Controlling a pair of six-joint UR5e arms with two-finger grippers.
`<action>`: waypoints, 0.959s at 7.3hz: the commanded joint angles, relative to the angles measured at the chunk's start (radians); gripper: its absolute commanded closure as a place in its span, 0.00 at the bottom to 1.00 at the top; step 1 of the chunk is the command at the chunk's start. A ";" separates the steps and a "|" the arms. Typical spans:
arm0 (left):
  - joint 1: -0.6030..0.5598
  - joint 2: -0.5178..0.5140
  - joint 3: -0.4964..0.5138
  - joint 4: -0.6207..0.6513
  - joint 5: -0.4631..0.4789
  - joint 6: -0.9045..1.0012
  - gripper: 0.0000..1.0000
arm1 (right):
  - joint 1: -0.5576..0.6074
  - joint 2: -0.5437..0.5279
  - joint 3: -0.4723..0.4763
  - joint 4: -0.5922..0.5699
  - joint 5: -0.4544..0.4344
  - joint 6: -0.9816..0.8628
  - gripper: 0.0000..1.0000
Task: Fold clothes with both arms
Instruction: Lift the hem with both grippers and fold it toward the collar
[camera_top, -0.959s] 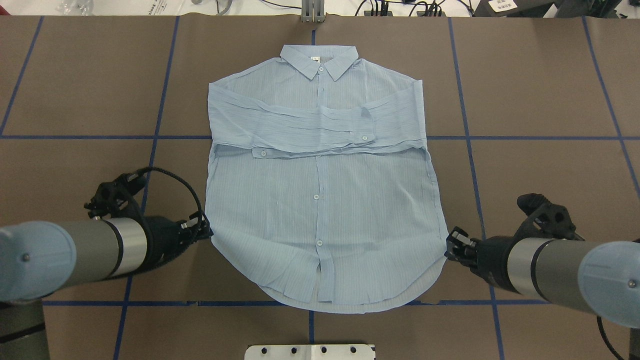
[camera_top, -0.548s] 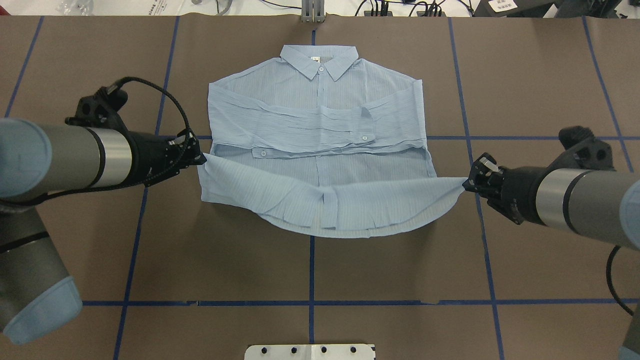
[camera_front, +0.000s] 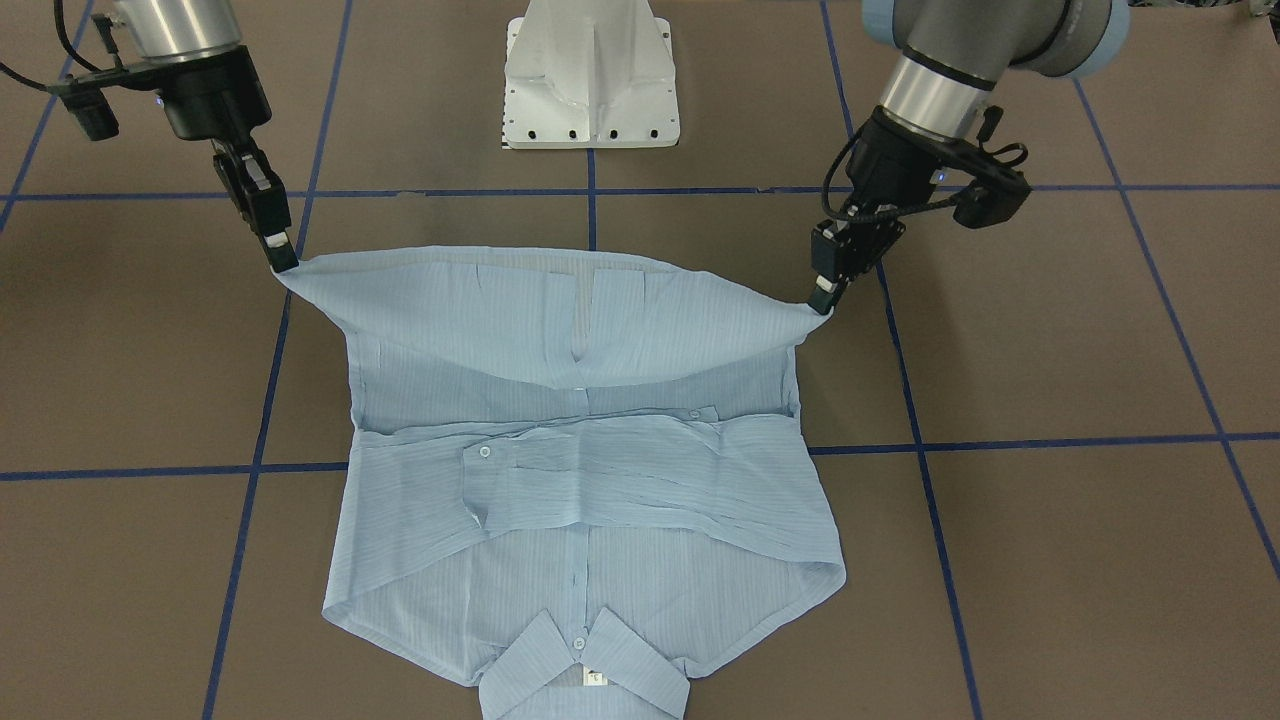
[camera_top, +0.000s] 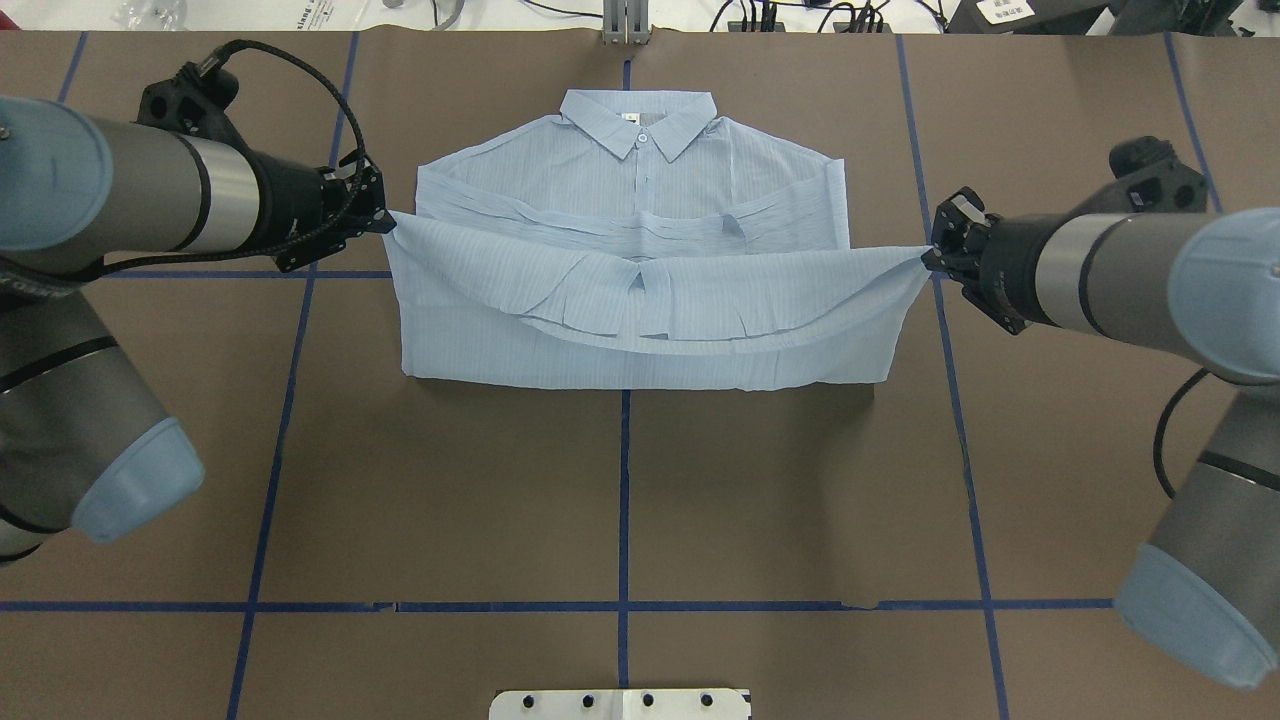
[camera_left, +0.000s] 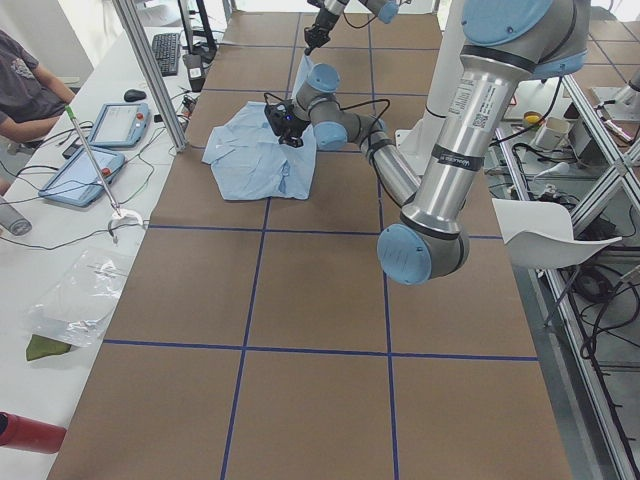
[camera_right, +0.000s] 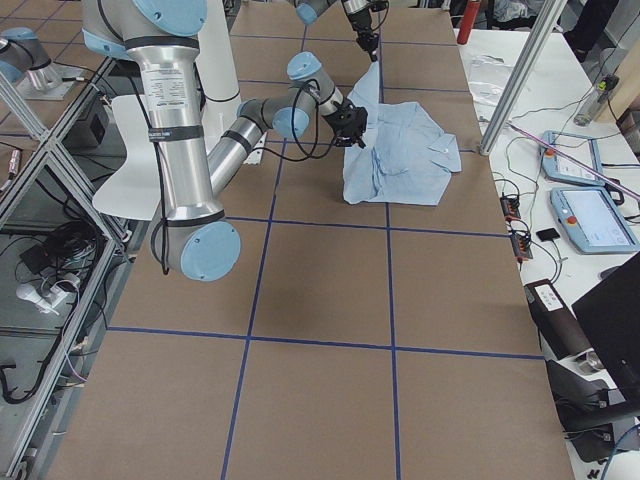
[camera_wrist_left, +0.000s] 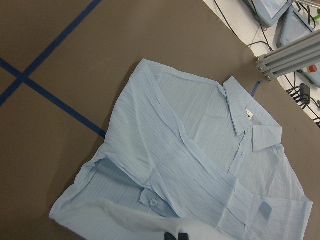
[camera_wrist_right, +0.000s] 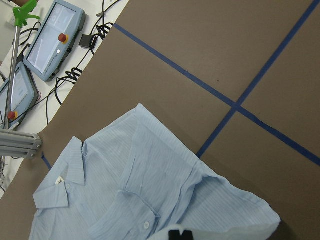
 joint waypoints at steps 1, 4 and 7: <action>-0.039 -0.055 0.145 -0.050 0.000 0.111 1.00 | 0.063 0.165 -0.196 -0.046 0.001 -0.091 1.00; -0.044 -0.121 0.372 -0.243 0.000 0.231 1.00 | 0.088 0.280 -0.460 0.007 0.004 -0.172 1.00; -0.042 -0.158 0.474 -0.279 0.002 0.357 1.00 | 0.102 0.366 -0.644 0.093 0.006 -0.174 1.00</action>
